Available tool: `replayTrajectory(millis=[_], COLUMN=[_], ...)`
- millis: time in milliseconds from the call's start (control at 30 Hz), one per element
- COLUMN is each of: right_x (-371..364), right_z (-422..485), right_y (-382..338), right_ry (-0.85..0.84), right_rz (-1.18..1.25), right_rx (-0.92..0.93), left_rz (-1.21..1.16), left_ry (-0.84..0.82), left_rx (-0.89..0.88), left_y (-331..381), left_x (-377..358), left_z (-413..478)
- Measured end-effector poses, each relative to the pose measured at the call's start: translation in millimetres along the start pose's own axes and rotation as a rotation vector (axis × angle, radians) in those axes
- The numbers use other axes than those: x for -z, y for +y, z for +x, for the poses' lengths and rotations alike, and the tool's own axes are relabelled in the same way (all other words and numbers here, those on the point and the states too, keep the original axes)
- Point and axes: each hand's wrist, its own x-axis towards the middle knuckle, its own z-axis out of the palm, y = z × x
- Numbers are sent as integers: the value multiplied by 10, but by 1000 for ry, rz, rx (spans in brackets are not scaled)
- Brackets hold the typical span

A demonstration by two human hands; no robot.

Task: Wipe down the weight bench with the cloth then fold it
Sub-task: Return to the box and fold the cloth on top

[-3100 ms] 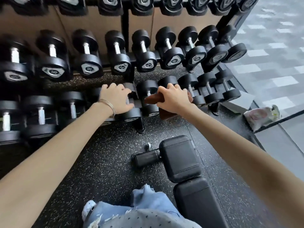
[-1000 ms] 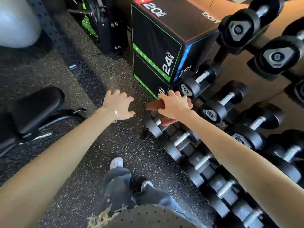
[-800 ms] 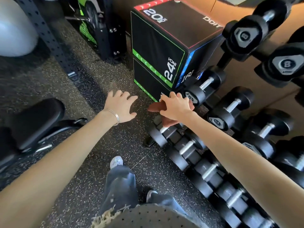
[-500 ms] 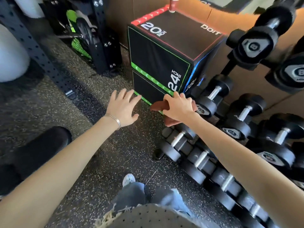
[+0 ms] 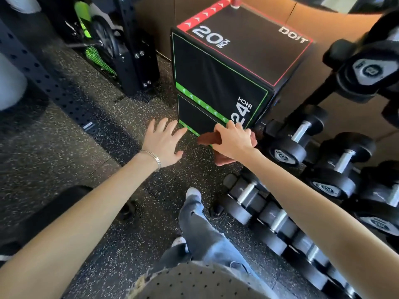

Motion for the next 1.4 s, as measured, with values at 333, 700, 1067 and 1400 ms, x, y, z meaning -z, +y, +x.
replayTrajectory(millis=[333, 700, 1067, 1400], right_x=[280, 456, 656, 848], right_z=[1433, 2442, 3331, 3991], right_y=[347, 852, 964, 1048], right_ry=[-15, -11, 17, 49], right_rz=[69, 95, 129, 144], right_rx=[-77, -211, -429, -543], left_rz=[22, -6, -8, 4], left_ry=[-78, -47, -36, 3], left_rx=[-101, -245, -462, -602], left_y=[-503, -553, -990, -1127], left_x=[106, 67, 117, 173], left_z=[1568, 3007, 4369, 5130])
